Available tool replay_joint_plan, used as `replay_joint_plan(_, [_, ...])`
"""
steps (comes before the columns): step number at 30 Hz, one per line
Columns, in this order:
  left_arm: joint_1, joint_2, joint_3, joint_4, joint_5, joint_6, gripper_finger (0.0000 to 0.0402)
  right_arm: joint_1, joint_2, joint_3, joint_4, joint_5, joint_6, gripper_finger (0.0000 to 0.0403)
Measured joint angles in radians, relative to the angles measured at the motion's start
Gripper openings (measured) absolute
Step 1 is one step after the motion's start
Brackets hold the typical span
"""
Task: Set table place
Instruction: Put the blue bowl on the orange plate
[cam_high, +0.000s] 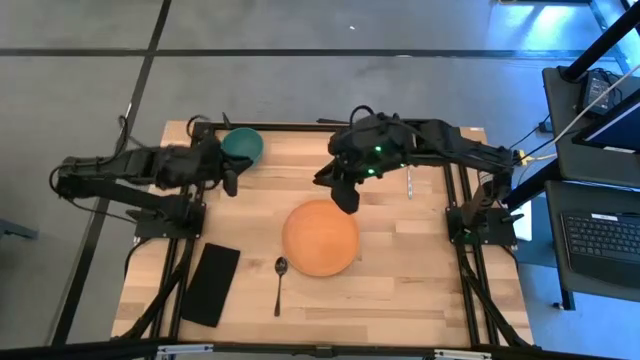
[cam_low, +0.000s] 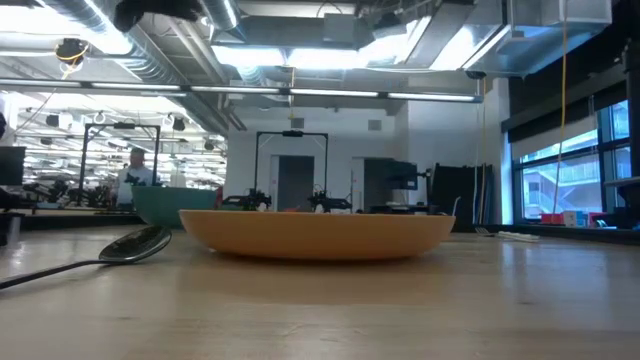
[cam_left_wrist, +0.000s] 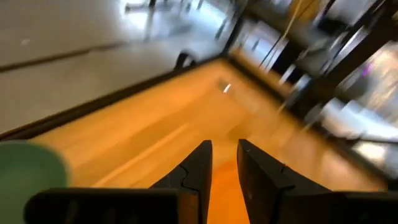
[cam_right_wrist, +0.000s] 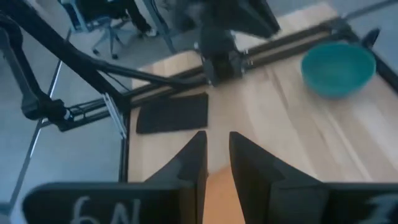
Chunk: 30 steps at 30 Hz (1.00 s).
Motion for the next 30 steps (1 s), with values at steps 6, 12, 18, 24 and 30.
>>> replay_joint_plan(6, [0.218,0.146,0.203,-0.268,0.180,0.109,0.0069,0.055,0.002,0.021,-0.005,0.023,0.030,0.0071])
replay_joint_plan(12, [0.411,0.284,0.295,-0.367,0.361,0.151,0.0069,0.103,0.002,0.021,-0.004,0.022,0.044,0.0071])
replay_joint_plan(18, [0.565,0.486,0.297,-0.521,0.425,0.292,0.0069,0.124,0.002,0.021,0.005,0.023,0.043,0.0071])
replay_joint_plan(24, [0.622,0.645,0.297,-0.421,0.430,0.398,0.0069,0.125,0.002,0.021,0.000,0.023,0.044,0.0071])
replay_joint_plan(30, [0.691,0.780,0.297,-0.369,0.453,0.403,0.0069,0.128,0.002,0.021,-0.040,0.023,0.044,0.0071])
